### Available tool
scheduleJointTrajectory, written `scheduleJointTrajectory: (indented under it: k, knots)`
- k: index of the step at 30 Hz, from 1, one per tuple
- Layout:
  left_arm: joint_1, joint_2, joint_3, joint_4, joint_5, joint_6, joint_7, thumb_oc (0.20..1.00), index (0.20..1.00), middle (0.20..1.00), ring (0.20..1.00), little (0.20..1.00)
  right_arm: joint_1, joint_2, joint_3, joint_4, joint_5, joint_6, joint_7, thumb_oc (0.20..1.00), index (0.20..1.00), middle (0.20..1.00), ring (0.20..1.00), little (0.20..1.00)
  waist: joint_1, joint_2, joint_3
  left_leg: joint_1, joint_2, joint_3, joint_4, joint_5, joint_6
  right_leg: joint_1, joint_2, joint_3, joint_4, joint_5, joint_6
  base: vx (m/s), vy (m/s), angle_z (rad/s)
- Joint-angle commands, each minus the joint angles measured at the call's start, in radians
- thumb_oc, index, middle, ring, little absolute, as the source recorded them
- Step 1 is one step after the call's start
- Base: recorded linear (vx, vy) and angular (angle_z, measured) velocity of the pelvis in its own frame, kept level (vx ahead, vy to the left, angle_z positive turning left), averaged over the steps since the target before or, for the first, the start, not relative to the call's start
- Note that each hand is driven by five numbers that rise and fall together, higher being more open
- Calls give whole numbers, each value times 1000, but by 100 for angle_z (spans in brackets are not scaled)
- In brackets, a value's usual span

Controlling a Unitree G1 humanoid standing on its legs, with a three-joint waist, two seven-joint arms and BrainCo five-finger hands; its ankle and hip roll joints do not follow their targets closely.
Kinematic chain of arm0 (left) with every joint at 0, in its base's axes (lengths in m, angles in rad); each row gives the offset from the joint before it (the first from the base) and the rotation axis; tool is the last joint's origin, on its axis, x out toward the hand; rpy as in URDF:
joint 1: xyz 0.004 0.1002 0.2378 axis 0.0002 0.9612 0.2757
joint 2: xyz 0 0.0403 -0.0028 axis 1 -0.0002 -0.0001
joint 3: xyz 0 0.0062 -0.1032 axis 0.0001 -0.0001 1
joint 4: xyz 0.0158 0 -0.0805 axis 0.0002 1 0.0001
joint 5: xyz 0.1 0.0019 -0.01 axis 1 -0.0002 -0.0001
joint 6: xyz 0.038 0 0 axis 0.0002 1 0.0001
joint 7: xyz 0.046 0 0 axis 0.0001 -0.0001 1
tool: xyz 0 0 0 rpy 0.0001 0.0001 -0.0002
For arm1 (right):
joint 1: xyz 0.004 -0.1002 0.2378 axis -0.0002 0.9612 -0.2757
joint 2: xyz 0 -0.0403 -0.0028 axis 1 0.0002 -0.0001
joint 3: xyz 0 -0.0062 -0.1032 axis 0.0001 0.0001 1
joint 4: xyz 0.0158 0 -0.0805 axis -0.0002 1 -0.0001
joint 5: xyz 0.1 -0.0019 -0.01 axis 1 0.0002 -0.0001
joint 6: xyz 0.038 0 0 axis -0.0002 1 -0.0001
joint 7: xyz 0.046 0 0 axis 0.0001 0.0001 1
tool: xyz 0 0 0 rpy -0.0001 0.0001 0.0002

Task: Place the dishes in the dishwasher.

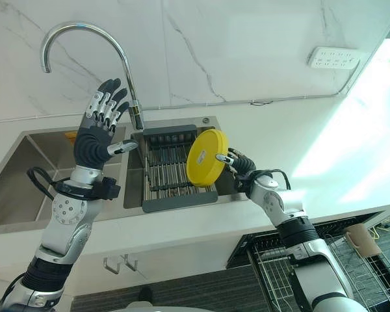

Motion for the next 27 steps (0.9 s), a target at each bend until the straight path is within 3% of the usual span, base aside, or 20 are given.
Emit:
scheduleJointTrajectory:
  k: [1, 19, 20, 21, 27]
  knots:
    - [-131, 41, -24, 7, -13, -22, 19, 1000, 1000, 1000, 1000, 1000, -160, -2, 11, 23, 14, -22, 14, 1000, 1000, 1000, 1000, 1000, 27, -20, 8, 81, 11, 39, -1, -112, -22, 26, -25, 7, 0, -99, -16, 0, 0, 0]
    - [-168, 38, -54, 23, -22, 10, 31, 1000, 1000, 1000, 1000, 1000, -283, 20, 71, 172, -20, 9, -35, 1000, 1000, 1000, 1000, 1000, 51, -23, 6, 78, 3, 30, -1, -110, -22, 32, -25, -5, 0, -100, -18, 0, 4, 3]
    - [-170, 36, -56, 25, -24, 12, 30, 1000, 1000, 1000, 1000, 1000, -297, 23, 74, 194, -30, 1, -42, 944, 944, 944, 944, 944, 55, -23, 6, 78, 3, 28, -1, -110, -22, 32, -25, -6, 0, -99, -19, 0, 0, 0]
    - [-174, 34, -59, 29, -27, 18, 30, 1000, 1000, 1000, 1000, 1000, -322, 26, 78, 230, -56, -30, -57, 200, 200, 200, 200, 200, 60, -23, 5, 77, 3, 26, -1, -109, -22, 33, -25, -8, 0, -99, -19, 0, 0, 0]
    - [-173, 33, -68, 30, -32, 31, 34, 1000, 1000, 1000, 1000, 1000, -398, 30, 86, 267, -91, -81, -115, 200, 200, 200, 200, 200, 74, -22, 2, 71, 1, 19, -1, -107, -23, 33, -24, -12, 0, -99, -21, 0, 0, 0]
